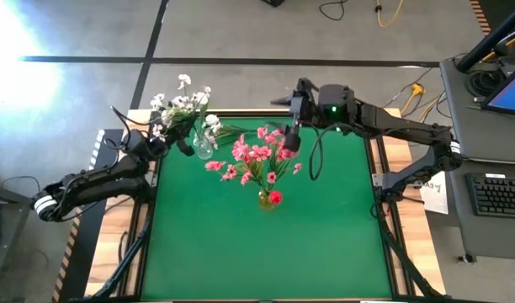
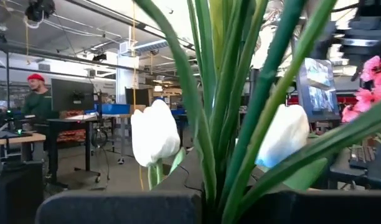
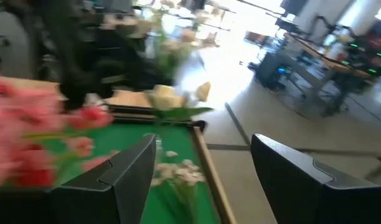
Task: Sort flowers into vase by color
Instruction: Adjust the white flowers in the transparent vase
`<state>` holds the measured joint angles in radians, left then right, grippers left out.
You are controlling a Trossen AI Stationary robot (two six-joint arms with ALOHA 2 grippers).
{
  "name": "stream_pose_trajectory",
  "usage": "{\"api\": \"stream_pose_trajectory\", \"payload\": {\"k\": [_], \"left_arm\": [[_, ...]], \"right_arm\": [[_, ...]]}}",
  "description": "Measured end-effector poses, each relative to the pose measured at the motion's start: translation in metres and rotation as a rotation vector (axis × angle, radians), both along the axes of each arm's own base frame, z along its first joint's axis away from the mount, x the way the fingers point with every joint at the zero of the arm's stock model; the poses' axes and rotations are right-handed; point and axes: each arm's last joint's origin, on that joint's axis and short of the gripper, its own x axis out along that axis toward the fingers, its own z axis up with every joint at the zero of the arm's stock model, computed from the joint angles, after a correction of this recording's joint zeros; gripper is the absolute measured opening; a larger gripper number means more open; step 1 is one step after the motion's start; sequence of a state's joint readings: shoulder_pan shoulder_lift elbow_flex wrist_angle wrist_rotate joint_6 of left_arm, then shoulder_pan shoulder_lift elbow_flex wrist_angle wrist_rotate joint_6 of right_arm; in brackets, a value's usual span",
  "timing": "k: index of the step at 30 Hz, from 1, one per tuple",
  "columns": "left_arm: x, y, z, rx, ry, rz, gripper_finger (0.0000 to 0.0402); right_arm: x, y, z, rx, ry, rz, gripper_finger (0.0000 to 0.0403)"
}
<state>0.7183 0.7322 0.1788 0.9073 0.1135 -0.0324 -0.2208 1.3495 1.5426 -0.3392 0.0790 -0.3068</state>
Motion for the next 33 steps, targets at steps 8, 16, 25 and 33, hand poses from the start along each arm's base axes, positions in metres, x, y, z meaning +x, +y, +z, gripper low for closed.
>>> {"api": "stream_pose_trajectory", "payload": {"k": [8,16,25,33], "left_arm": [[-0.001,0.001,-0.009,-0.034,0.017,0.032,0.0001],[0.002,0.005,-0.017,-0.067,0.046,0.052,0.0001],[-0.003,0.001,-0.033,-0.037,-0.028,0.048,0.0001],[-0.004,0.000,-0.046,-0.103,-0.010,0.036,0.0001]], "right_arm": [[-0.016,-0.049,0.002,0.037,-0.025,-0.153,0.0257],[-0.028,-0.076,-0.004,0.147,-0.044,-0.165,0.0256],[-0.030,-0.086,-0.019,0.170,-0.013,-0.200,0.0252],[-0.037,-0.100,-0.027,0.198,-0.009,-0.255,0.0254]]}}
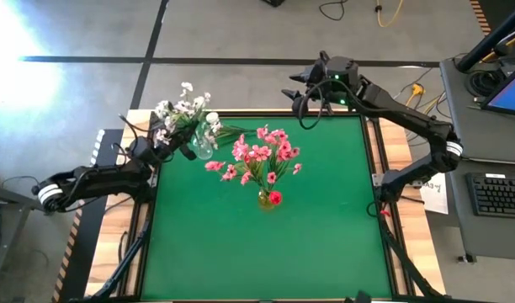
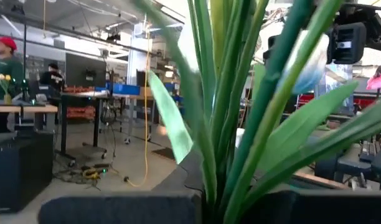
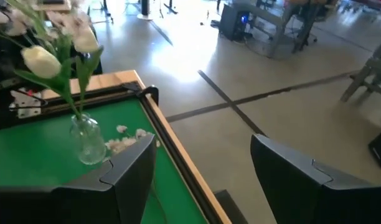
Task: Sort flowers into vase by color
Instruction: Adjust the white flowers in the transparent vase
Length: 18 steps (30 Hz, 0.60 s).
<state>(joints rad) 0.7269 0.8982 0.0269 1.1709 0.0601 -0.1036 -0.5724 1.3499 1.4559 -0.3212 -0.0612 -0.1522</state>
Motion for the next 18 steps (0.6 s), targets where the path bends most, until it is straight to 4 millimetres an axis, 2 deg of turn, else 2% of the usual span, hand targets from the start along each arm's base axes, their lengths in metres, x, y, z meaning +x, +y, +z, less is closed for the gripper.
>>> {"api": "stream_pose_trajectory", "payload": {"k": [5,12,18], "left_arm": [[0.000,0.000,-0.002,-0.005,-0.002,-0.002,0.0001],[0.001,0.001,-0.005,-0.027,0.009,-0.004,0.0001],[0.001,0.001,-0.005,-0.049,0.000,-0.010,0.0016]], "right_arm": [[-0.002,-0.006,-0.011,0.033,0.011,-0.024,0.0251],[0.000,-0.011,-0.043,0.122,0.004,0.032,0.0264],[0.000,-0.011,-0.061,0.163,0.026,0.024,0.0279]]}}
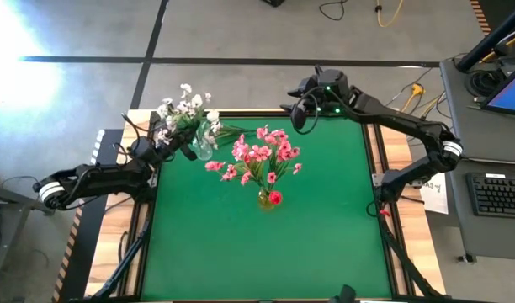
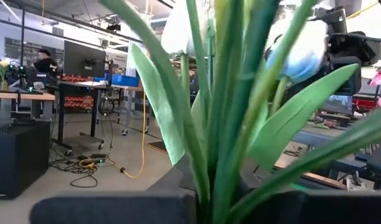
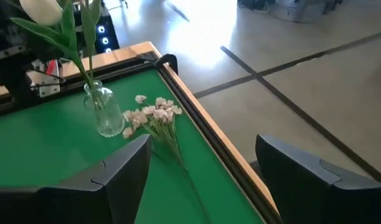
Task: Sort flowers into vase by color
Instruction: Adjust the white flowers in the transparent vase
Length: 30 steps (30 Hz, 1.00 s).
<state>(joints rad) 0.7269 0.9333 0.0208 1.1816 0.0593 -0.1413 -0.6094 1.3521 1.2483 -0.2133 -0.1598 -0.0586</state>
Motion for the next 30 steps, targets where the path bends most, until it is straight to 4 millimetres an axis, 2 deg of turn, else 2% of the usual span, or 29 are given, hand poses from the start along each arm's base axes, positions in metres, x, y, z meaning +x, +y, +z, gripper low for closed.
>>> {"api": "stream_pose_trajectory", "payload": {"k": [6,15,30], "left_arm": [[0.000,0.000,0.001,-0.004,-0.009,-0.003,0.0059],[0.001,0.001,-0.008,-0.079,0.051,-0.009,0.0136],[0.001,0.001,-0.017,-0.127,0.148,-0.015,0.0250]], "right_arm": [[0.000,0.000,-0.008,0.020,0.001,-0.005,0.0292],[0.000,0.000,-0.009,0.028,0.002,-0.008,0.0306],[0.000,0.000,-0.013,0.033,0.012,-0.008,0.0307]]}}
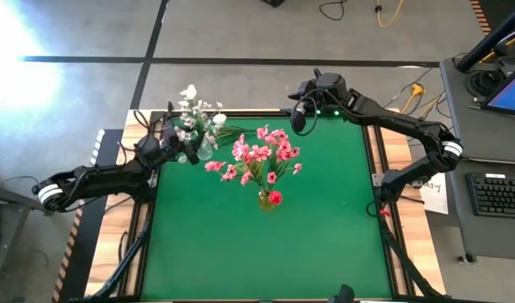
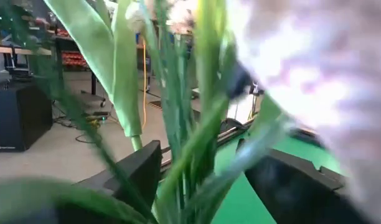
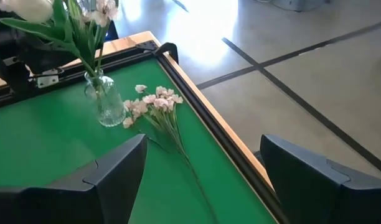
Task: Sort flowers into vase by color
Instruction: Adjust the white flowers in the transparent vase
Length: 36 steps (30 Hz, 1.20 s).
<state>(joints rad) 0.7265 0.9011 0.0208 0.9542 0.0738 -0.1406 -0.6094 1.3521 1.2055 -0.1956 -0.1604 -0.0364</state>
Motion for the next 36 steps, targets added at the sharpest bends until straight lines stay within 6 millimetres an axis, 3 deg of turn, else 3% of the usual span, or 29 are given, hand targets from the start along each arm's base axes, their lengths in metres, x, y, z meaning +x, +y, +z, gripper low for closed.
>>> {"api": "stream_pose_trajectory", "payload": {"k": [12,36], "left_arm": [[-0.002,-0.002,-0.006,-0.050,0.058,-0.002,0.0271],[-0.012,-0.011,0.006,-0.060,-0.022,-0.025,0.0271]], "right_arm": [[-0.001,0.001,-0.014,0.025,0.033,-0.001,0.0310],[-0.001,0.000,-0.012,0.018,0.007,-0.006,0.0316]]}}
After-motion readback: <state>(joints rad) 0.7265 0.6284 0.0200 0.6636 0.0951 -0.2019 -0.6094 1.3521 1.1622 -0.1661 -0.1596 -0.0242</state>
